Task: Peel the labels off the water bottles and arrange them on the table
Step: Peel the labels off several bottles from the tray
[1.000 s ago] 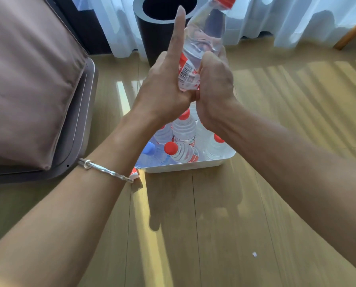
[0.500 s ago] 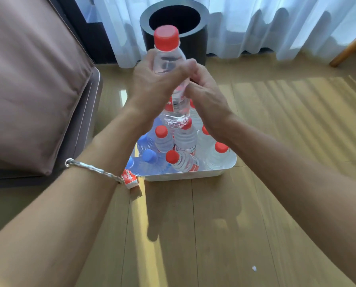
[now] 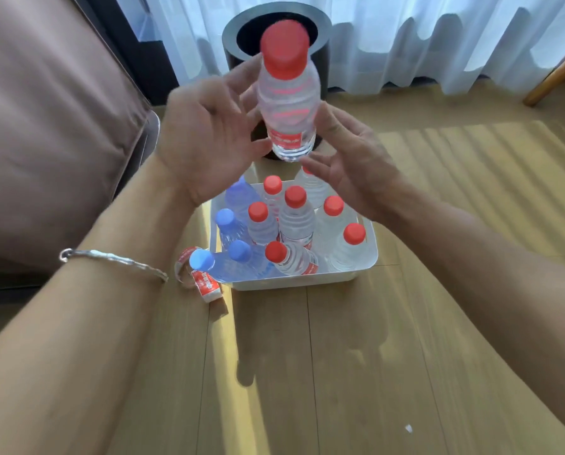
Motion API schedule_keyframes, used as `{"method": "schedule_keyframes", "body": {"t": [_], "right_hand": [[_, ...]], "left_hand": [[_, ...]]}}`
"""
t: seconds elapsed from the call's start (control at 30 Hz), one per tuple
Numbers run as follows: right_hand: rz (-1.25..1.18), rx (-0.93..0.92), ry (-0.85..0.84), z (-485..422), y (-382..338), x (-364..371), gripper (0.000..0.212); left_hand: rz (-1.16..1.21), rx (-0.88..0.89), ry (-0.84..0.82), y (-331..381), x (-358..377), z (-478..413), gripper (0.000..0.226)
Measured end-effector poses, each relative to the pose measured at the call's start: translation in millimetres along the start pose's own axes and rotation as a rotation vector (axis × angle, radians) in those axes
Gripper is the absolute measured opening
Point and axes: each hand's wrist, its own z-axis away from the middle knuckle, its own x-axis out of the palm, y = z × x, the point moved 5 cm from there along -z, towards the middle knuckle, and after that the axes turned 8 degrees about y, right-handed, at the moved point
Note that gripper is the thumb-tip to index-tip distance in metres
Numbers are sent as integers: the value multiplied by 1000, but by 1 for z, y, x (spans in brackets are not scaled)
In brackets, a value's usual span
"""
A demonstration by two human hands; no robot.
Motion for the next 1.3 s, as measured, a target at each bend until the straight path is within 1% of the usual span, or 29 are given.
{"method": "schedule_keyframes", "body": {"t": [0.03,0.07,0.1,0.13,0.17,0.2,0.23,0.27,0.33,0.4,0.47,0.5,0.57,0.63,0.7,0.77,0.83,0.9,0.97,1.07,1.1,1.13,1.2,1.3], "right_hand": [[25,-31,10,-2,-3,-3,55],[85,-67,17,-4,-5,-6,60],[174,-108,21,-4,-7,-8,63],[270,-143,21,-3,-8,-9,62],[352,-170,15,-2,-8,-11,59],[414,-196,-4,0,-9,-12,55],[474,-230,-33,2,-12,-12,53],[538,-270,-73,4,-16,-11,52],[677,-353,-173,4,-22,-3,53],[797,-429,-253,3,-23,7,54],[868,-489,-258,0,-21,9,55],[900,-511,-242,-1,-21,8,57],[978,-579,-209,1,-19,4,59],[1051,-670,-181,5,-18,2,56],[1092,-731,-183,9,-15,2,53],[1108,-742,-154,11,-14,1,57],[1139,-773,-107,14,-12,2,60],[1188,-803,-74,16,-6,4,54],[1215,-774,-73,16,-3,7,46],[1270,-763,-112,18,1,16,29],[1311,-732,-104,17,4,18,27],[1350,-675,-93,16,8,19,30],[1357,-557,-100,15,16,20,41],[1278,-544,-113,14,16,19,58]], "left_hand": [[65,-33,53,0,-1,-1,47],[78,-73,132,-2,-2,-1,39],[61,-123,198,-6,-4,-3,44],[45,-182,223,-11,-4,-1,59],[39,-245,200,-16,-6,0,74],[31,-311,141,-20,-6,2,83],[-5,-378,77,-25,-6,6,87],[-73,-437,22,-31,-8,10,84],[-242,-495,-47,-44,-10,15,69],[-375,-465,1,-53,-12,13,54],[-517,-347,84,-55,-15,8,46],[-604,-283,119,-54,-17,6,46],[-732,-204,182,-55,-19,4,53],[-765,-168,219,-58,-21,3,57],[-808,-151,261,-60,-26,2,70],[-870,-143,275,-61,-28,2,81],[-911,-127,291,-61,-28,1,84],[-940,-133,334,-60,-27,0,84],[-960,-148,376,-60,-30,-2,80],[-954,-161,365,-62,-35,-4,71],[-957,-165,369,-63,-36,-3,65],[-967,-169,382,-65,-39,-2,61],[-1011,-172,409,-65,-40,1,62],[-1034,-114,415,-60,-33,0,64]]}}
